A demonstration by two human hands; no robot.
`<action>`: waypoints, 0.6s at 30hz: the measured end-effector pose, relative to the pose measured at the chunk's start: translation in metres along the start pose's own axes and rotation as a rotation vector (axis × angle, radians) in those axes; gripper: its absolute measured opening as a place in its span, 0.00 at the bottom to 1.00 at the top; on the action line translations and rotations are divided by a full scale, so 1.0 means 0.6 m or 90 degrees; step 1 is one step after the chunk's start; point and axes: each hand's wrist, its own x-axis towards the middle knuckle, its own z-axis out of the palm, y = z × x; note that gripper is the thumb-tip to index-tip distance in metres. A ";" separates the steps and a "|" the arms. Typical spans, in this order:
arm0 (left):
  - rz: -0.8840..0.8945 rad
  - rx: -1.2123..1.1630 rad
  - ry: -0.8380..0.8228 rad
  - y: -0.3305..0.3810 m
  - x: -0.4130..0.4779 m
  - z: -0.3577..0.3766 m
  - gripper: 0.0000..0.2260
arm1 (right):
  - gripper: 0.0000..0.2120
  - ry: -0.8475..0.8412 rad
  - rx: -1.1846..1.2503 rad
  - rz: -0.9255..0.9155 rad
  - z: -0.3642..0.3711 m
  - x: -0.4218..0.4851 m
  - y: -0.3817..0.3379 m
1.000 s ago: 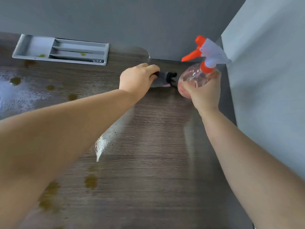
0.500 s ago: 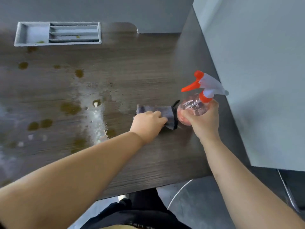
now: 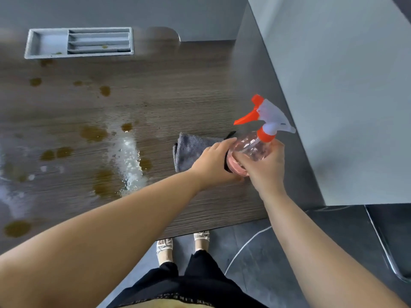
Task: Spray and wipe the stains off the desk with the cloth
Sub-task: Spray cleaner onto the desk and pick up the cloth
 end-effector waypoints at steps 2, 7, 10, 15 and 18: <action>0.000 -0.076 0.052 0.010 0.003 0.011 0.44 | 0.37 -0.012 0.037 0.004 -0.008 0.000 -0.012; 0.031 -0.136 0.170 0.028 0.004 0.025 0.36 | 0.34 -0.045 0.069 -0.013 -0.027 -0.008 -0.029; 0.001 -0.237 0.097 0.026 -0.002 0.009 0.34 | 0.31 -0.173 0.126 -0.041 -0.055 0.001 -0.035; -0.001 -0.334 -0.053 0.018 -0.011 0.000 0.36 | 0.35 -0.447 0.215 -0.125 -0.103 0.055 -0.094; -0.001 -0.354 -0.093 0.023 -0.017 0.012 0.39 | 0.34 -0.526 0.229 -0.137 -0.107 0.074 -0.119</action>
